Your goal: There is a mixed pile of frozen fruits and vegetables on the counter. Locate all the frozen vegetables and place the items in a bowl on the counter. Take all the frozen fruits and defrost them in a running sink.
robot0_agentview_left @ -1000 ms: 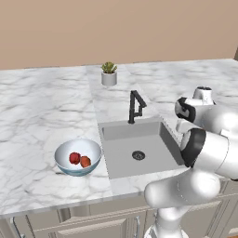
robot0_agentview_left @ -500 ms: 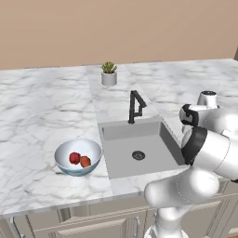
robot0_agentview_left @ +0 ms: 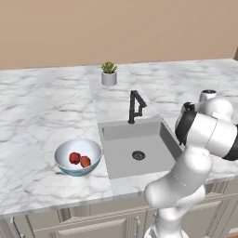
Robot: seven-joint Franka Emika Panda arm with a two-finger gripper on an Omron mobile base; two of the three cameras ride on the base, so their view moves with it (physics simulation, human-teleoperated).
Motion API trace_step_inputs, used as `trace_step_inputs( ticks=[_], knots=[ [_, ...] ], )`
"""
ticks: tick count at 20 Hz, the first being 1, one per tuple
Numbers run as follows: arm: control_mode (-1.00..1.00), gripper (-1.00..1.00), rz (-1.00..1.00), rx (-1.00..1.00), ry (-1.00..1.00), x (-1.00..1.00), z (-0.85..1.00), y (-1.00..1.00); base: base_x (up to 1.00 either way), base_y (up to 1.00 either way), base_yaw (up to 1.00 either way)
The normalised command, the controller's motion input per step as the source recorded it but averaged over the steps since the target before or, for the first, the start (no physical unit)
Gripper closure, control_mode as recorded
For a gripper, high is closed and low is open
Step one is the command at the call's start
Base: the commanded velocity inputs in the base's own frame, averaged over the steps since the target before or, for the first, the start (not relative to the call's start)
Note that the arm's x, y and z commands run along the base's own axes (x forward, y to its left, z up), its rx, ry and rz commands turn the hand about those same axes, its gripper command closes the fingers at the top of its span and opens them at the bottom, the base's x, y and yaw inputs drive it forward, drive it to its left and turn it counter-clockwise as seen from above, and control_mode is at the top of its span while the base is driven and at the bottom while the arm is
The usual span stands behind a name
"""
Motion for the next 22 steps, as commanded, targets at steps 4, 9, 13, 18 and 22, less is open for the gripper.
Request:
trace_step_inputs(
  ticks=[4, 9, 13, 18, 22],
  knots=[
    [-1.00, -1.00, -0.02, 0.00, 0.00, 0.00, -0.15, -0.29, 0.00, 0.00, 0.00],
    [-1.00, -1.00, 0.00, 0.01, 0.00, 0.05, -0.17, -0.18, 0.00, 0.00, 0.00],
    [-1.00, -1.00, 0.00, 0.00, 0.00, 0.05, -0.29, -0.15, 0.00, 0.00, 0.00],
    [-1.00, -1.00, 0.00, 0.00, 0.00, 0.03, -0.31, -0.09, 0.00, 0.00, 0.00],
    [-1.00, -1.00, 0.00, 0.00, -0.01, 0.10, -0.20, 0.03, 0.00, 0.00, 0.00]
  ],
)
